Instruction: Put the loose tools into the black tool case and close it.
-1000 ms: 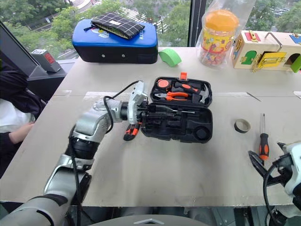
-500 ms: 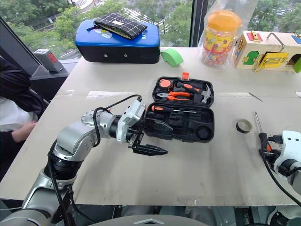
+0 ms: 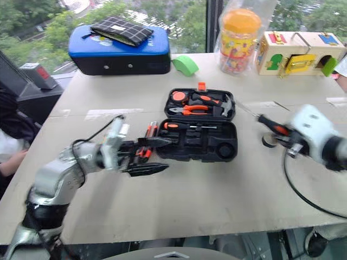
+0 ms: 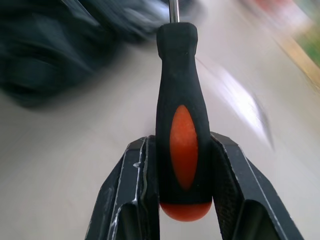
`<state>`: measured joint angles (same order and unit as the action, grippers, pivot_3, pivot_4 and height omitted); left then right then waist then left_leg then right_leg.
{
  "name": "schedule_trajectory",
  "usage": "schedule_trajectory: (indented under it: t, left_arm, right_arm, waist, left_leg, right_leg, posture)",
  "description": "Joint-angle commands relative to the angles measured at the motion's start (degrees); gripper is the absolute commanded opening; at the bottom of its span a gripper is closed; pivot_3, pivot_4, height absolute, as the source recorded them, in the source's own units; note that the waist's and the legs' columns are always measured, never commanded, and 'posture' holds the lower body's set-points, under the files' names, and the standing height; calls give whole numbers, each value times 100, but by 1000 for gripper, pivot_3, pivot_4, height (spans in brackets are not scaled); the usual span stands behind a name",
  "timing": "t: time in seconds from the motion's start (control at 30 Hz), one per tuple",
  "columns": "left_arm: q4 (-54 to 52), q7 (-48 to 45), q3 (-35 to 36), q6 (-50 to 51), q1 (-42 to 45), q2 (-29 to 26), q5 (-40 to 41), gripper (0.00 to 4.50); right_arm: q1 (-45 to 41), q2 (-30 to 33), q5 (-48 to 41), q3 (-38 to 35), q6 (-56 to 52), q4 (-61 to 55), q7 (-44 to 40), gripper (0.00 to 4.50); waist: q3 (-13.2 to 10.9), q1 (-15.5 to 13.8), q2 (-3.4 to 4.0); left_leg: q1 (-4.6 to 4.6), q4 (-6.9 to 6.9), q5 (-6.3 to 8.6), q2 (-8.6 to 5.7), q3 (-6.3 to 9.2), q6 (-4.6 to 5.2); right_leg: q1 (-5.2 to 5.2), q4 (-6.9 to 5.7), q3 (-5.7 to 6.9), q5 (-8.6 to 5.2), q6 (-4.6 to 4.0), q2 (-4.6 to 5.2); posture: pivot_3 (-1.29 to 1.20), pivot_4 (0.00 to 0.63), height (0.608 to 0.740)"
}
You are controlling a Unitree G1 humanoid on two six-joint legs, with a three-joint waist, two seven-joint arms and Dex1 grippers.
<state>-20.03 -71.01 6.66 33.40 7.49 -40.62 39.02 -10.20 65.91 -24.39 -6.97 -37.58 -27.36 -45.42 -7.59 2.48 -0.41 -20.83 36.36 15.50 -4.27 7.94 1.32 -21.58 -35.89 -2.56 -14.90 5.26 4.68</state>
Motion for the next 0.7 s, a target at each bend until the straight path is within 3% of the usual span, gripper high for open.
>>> schedule_trajectory:
  t: [0.03,0.23,0.6,0.7]
  left_arm:
    - [-737,80,678,18,-547,-283,375,4229]
    - [-1253,486,1275,13,-1322,-437,542,4229]
    - [-1811,1289,1329,73,-1628,-427,768,4229]
    - [-1764,1304,1304,49,-1611,-451,748,4229]
  right_arm:
    - [-1152,-313,1041,1434,1009,1155,-827,761]
    - [-2292,-988,1828,2598,1677,2621,-1781,761]
    - [-2652,-1823,2288,3009,1488,3232,-2319,761]
    - [-2769,-1969,2388,3004,1579,3477,-2350,1910]
  waist:
    - [-10,-29,-4]
    - [-17,-244,2]
    - [-7,-206,-1]
    - [-3,-179,-6]
  left_leg:
    - [-2,0,0,0,1,-1]
    - [-35,-12,-12,-16,18,-25]
    - [-4,-8,-5,-9,13,-21]
    - [-2,-8,-5,-8,14,-23]
  right_leg:
    - [-1,3,1,0,0,1]
    - [-30,18,20,0,-2,32]
    - [-10,4,14,10,-20,36]
    - [-10,3,14,11,-21,32]
  posture:
    - [0,150,740]
    - [0,150,740]
    - [0,150,740]
    - [0,150,740]
